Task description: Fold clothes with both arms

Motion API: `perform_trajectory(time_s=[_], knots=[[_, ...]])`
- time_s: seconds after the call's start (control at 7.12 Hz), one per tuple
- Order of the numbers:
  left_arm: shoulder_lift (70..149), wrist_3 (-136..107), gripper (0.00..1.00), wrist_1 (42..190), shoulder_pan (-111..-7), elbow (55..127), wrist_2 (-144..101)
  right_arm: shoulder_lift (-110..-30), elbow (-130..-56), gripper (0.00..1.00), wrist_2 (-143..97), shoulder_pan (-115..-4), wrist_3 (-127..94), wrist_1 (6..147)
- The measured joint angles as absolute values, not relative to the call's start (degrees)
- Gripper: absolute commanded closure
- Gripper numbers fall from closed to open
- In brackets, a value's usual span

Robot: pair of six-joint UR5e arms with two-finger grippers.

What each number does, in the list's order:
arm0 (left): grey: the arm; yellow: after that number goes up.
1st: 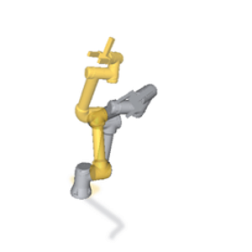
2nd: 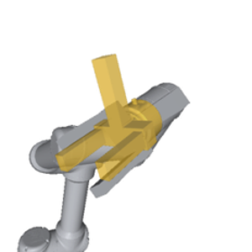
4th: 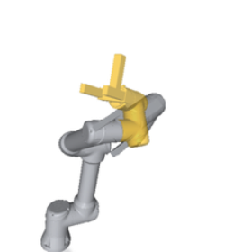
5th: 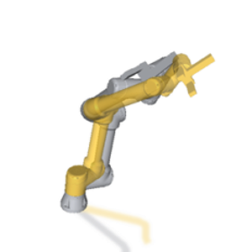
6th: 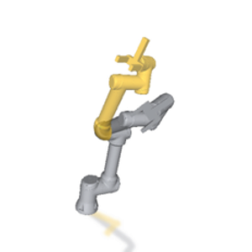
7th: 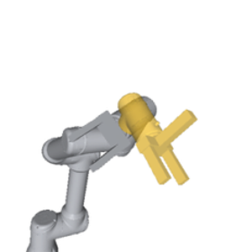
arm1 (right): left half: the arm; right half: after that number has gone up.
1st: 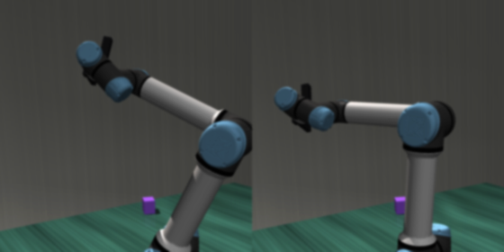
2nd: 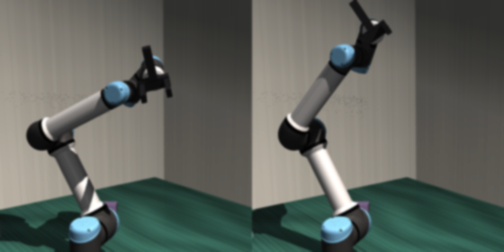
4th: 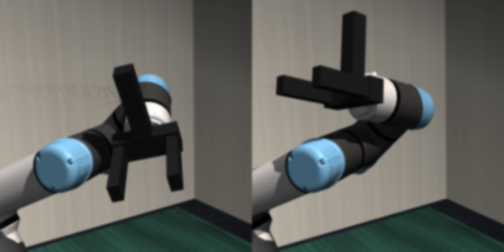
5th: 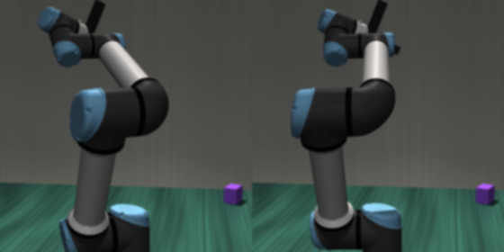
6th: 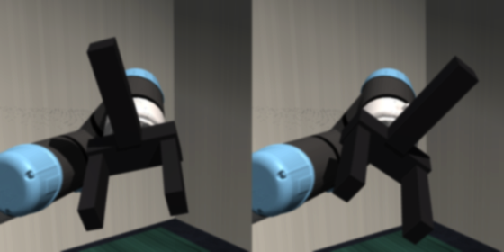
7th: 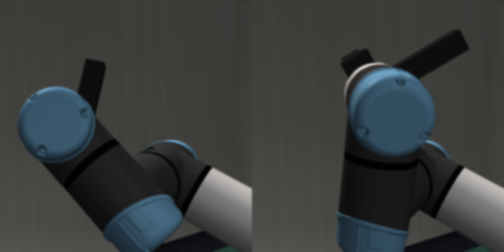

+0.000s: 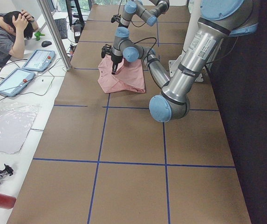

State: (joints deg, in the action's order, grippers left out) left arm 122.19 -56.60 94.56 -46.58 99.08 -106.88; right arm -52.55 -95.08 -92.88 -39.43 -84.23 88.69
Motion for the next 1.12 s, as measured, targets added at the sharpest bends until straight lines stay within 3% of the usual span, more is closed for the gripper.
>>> perform_trajectory(time_s=[0.14,0.28,0.42,0.7,1.12], knots=[[124.0,-55.8,0.55,102.2,-47.5,89.6,-105.5,-50.4,-85.5,0.58,-93.2,-40.9,-82.9,80.8],[125.6,-55.2,0.01,110.1,-47.9,80.2,-104.3,-48.9,-77.5,0.01,-93.3,-42.1,-80.8,74.2],[126.1,-53.9,0.0,115.3,-48.0,74.5,-103.7,-48.2,-72.9,0.0,-93.3,-42.9,-79.1,71.1],[124.1,-51.3,0.0,120.4,-48.1,73.0,-103.1,-47.6,-70.3,0.0,-93.2,-43.4,-76.1,69.6],[118.0,-51.0,0.0,122.7,-47.7,83.5,-103.5,-48.8,-74.0,0.0,-99.2,-44.9,-68.8,69.8]])
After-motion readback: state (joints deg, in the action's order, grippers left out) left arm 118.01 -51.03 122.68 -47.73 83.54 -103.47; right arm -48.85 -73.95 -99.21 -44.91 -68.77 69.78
